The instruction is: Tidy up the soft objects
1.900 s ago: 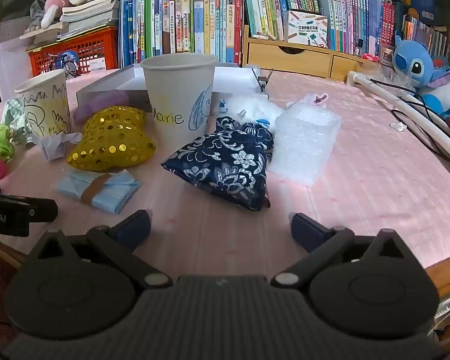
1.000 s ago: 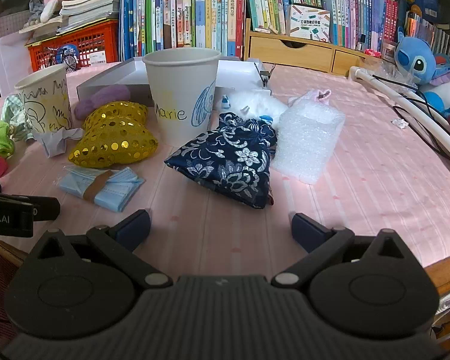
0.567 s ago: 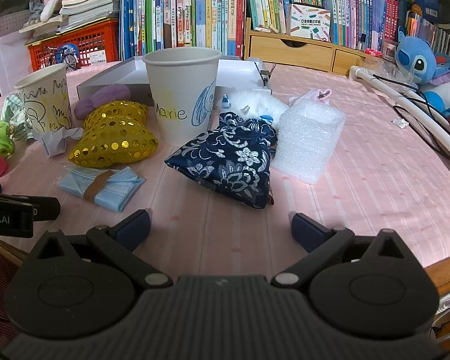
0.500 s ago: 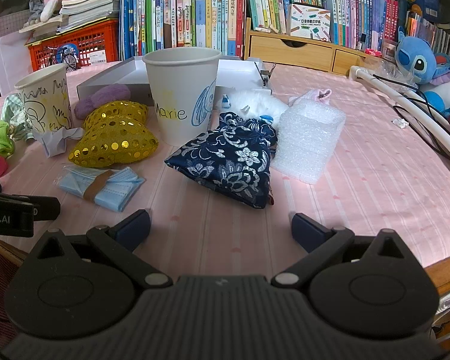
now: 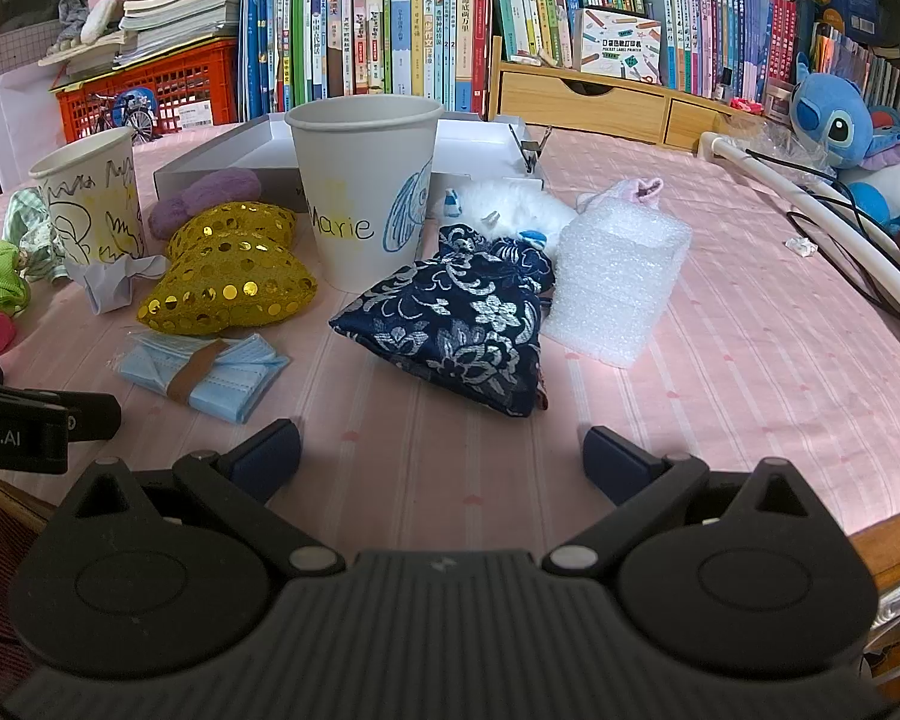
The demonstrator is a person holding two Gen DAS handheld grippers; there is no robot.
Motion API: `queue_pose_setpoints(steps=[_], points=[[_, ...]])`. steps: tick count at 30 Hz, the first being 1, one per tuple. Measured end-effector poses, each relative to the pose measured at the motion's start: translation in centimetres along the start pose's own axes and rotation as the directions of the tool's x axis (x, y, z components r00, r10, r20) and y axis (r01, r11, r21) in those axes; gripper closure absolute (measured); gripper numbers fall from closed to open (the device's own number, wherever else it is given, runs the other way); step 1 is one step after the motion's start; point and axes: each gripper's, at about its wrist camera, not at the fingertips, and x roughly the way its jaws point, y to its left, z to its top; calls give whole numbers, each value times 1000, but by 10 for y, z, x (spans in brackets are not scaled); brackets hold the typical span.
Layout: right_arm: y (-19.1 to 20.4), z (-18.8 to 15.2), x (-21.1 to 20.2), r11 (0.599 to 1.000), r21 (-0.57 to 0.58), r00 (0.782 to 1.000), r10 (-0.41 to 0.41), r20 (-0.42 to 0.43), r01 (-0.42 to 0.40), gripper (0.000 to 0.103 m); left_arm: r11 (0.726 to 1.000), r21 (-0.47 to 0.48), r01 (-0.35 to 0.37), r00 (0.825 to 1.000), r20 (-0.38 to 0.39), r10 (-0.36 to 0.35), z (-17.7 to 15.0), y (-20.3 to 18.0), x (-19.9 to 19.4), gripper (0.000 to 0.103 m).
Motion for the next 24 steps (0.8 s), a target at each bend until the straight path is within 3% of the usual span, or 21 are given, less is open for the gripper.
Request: queue_pose_setpoints(steps=[24], points=[[-3,0,-2,999,-25,1000,25,19,-24,0,1000,3,1,1000,3,-1,-3,2,1,0]])
